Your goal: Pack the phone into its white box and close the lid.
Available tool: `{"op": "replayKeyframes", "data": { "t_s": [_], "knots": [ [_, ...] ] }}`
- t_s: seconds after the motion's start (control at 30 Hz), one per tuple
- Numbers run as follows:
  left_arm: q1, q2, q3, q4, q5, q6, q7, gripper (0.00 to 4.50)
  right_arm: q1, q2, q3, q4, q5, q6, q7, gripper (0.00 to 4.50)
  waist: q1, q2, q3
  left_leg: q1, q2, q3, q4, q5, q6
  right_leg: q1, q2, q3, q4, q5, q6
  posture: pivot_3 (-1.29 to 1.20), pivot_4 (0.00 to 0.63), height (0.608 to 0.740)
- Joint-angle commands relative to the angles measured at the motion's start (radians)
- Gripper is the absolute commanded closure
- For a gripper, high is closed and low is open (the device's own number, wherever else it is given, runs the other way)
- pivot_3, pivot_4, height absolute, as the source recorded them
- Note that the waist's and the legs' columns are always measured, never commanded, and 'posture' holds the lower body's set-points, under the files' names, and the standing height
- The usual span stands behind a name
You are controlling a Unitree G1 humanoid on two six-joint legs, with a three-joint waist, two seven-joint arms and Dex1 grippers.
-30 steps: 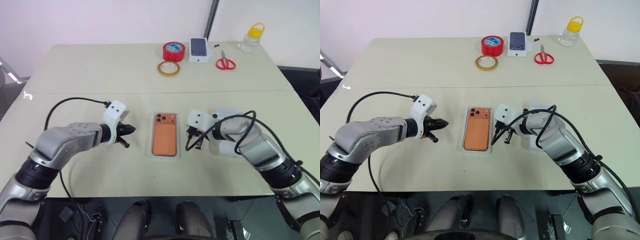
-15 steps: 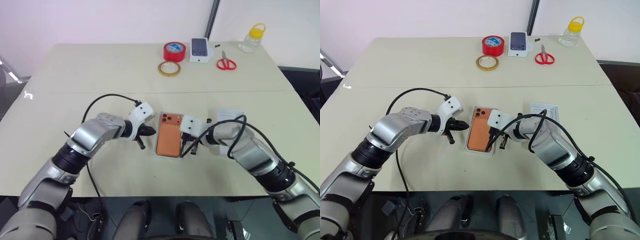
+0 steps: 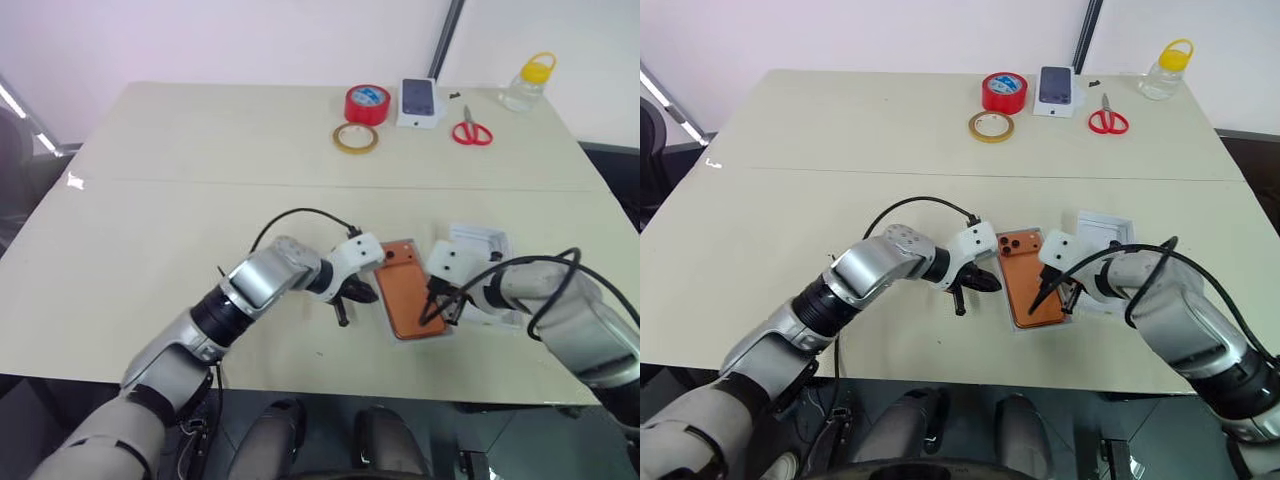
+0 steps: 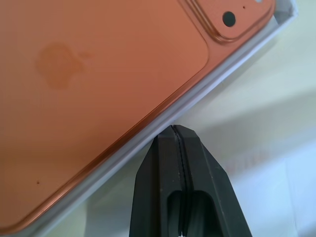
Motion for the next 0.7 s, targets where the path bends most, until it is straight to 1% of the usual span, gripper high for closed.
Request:
{"op": "replayKeyframes", "data": {
  "t_s": [0.03,0.23,0.43,0.57,0.7],
  "knots": [
    [-0.022,-0.05,0.004,-0.022,0.003,-0.039,-0.024,4.38,0.025,-0.006,-0.021,-0.087,0.042,-0.011,0.012,4.5,-0.004,0.0,0.0,0.0,0.0,0.0,0.0,0.0,0.0,0.0,0.0,0.0,0.0,0.0,0.0,0.0,0.15,0.74],
    [-0.017,-0.074,0.039,0.013,0.025,-0.033,-0.014,4.38,0.045,-0.012,-0.035,-0.081,0.044,-0.007,-0.004,4.5,-0.001,0.0,0.0,0.0,0.0,0.0,0.001,0.0,0.0,0.0,0.0,0.0,0.0,0.0,0.0,0.0,0.15,0.74],
    [-0.016,-0.062,0.066,0.006,0.031,-0.022,-0.024,4.38,0.038,-0.023,-0.043,-0.063,0.047,-0.022,-0.002,4.5,-0.002,0.0,0.0,0.0,0.0,0.0,0.001,0.0,0.0,0.0,0.0,0.0,0.0,0.0,0.0,0.0,0.15,0.74],
    [0.002,-0.004,0.078,-0.021,0.039,-0.032,-0.048,4.38,0.042,-0.064,-0.086,-0.053,0.061,-0.049,0.021,4.5,-0.002,0.0,0.0,0.0,0.0,0.0,0.001,0.0,0.0,0.0,0.0,0.0,0.0,0.0,0.0,0.0,0.15,0.74],
    [0.04,0.07,0.128,-0.067,0.017,-0.029,-0.069,4.38,0.073,-0.135,-0.157,-0.043,0.082,-0.107,0.055,4.5,-0.004,0.0,0.0,0.0,0.0,0.0,0.001,0.0,0.0,0.0,0.0,0.0,0.0,0.0,0.0,0.0,0.15,0.74]
  ]
}}
